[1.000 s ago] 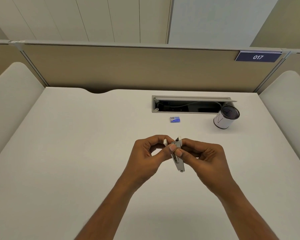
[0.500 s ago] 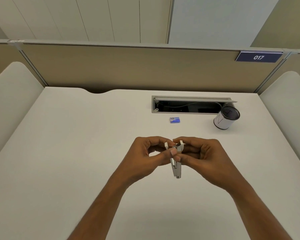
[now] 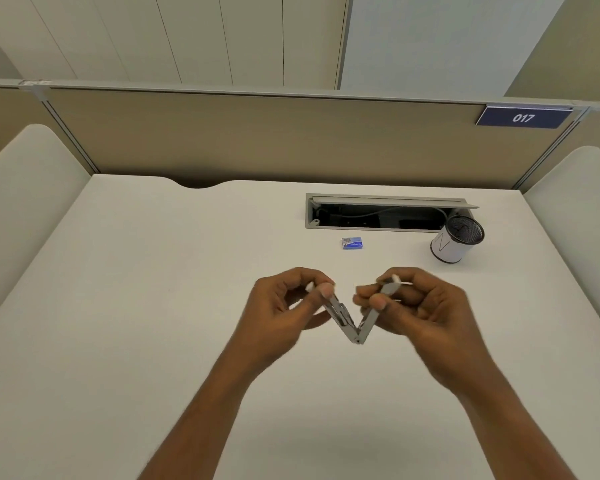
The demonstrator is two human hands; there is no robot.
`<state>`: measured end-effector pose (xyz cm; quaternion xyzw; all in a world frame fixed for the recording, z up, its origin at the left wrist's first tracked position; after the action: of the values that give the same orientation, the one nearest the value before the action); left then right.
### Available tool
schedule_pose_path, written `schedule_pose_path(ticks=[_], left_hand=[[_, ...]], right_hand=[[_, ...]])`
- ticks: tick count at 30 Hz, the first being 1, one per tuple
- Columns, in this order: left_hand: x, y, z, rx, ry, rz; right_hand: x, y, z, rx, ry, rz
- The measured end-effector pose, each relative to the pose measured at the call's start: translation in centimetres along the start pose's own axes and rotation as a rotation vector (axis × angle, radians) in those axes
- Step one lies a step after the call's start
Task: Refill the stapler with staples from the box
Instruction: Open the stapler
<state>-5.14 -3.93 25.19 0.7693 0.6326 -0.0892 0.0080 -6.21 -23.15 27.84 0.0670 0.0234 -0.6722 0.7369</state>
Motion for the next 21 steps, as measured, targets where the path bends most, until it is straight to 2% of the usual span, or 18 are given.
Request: schedule_pose_path(ticks=[9,21], left_hand=[[1.5,0.7,0.0,-0.018,-0.307,-0.088],[-0.6,0.5,2.3,0.086,-0.607,-0.169]], right_hand=[[0.9,0.2,1.8,0.150,0.044,-0.122],[1.2,-1.6,0.2,0.155,0.076,-0.253]])
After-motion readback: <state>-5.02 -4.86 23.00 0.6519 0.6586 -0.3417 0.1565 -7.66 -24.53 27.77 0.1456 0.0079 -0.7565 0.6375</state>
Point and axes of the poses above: each hand's wrist, its own y-axis towards the middle knuckle, its own x-axis out of the back of the hand, z = x × y, the point moved 7 cm from there along y, towards the middle knuckle, and after that the axes turned 4 degrees about x, right-handed, at the moved point
